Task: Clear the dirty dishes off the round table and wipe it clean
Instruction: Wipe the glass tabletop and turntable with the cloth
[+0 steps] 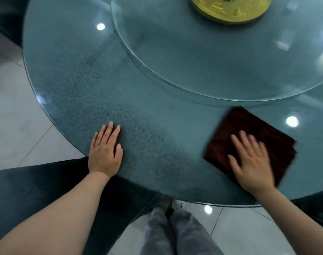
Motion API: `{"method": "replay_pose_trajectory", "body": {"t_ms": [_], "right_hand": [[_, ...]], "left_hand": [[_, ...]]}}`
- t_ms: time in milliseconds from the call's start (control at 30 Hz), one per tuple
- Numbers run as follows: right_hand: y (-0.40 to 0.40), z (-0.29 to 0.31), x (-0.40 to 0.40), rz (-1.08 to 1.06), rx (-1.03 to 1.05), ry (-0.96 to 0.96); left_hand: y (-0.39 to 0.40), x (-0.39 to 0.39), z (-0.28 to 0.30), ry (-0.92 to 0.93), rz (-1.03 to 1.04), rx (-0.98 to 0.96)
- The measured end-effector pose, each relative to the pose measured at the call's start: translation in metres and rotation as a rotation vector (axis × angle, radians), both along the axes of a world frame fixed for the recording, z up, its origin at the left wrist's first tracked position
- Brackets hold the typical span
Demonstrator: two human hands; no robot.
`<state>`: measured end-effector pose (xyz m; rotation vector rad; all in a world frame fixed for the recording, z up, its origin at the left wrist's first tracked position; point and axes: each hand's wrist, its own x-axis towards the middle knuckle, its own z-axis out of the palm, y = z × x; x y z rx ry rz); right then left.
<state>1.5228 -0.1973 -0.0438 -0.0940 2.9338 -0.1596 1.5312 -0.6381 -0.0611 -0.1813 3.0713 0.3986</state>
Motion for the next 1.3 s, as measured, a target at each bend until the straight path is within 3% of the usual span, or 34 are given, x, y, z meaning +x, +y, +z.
{"method": "replay_pose_trajectory", "body": {"t_ms": [100, 167, 400, 467, 600, 767, 867, 1000, 1200, 1300], "right_hand": [[0.063, 0.008, 0.041, -0.023, 0.071, -0.057], [0.054, 0.005, 0.043, -0.031, 0.082, -0.044], [-0.182, -0.008, 0.021, 0.469, -0.165, 0.0], [-0.201, -0.009, 0.018, 0.555, -0.158, -0.019], [-0.116, -0.006, 0.036, 0.561, -0.11, -0.003], [0.021, 0.002, 0.079, 0.37, 0.004, -0.038], [0.037, 0.003, 0.088, 0.329, 0.019, -0.081], [-0.033, -0.003, 0.069, 0.412, -0.063, -0.015], [-0.227, -0.011, 0.008, 0.642, -0.208, -0.024], [-0.249, -0.01, -0.006, 0.655, -0.149, -0.029]], "left_hand": [[0.0, -0.001, -0.001, 0.002, 0.002, -0.003], [0.001, -0.003, -0.002, 0.006, 0.008, -0.003], [0.003, 0.0, 0.0, 0.009, 0.024, 0.011], [0.002, -0.001, 0.002, 0.008, 0.016, -0.002], [0.005, -0.003, 0.003, 0.008, 0.029, 0.008], [0.002, -0.003, 0.003, 0.006, 0.031, 0.002], [0.002, -0.002, 0.003, 0.002, 0.029, -0.003], [0.001, -0.002, 0.002, -0.001, 0.028, 0.011], [-0.001, -0.004, 0.0, 0.023, 0.017, 0.026], [-0.003, -0.005, 0.002, 0.08, 0.053, 0.18]]}}
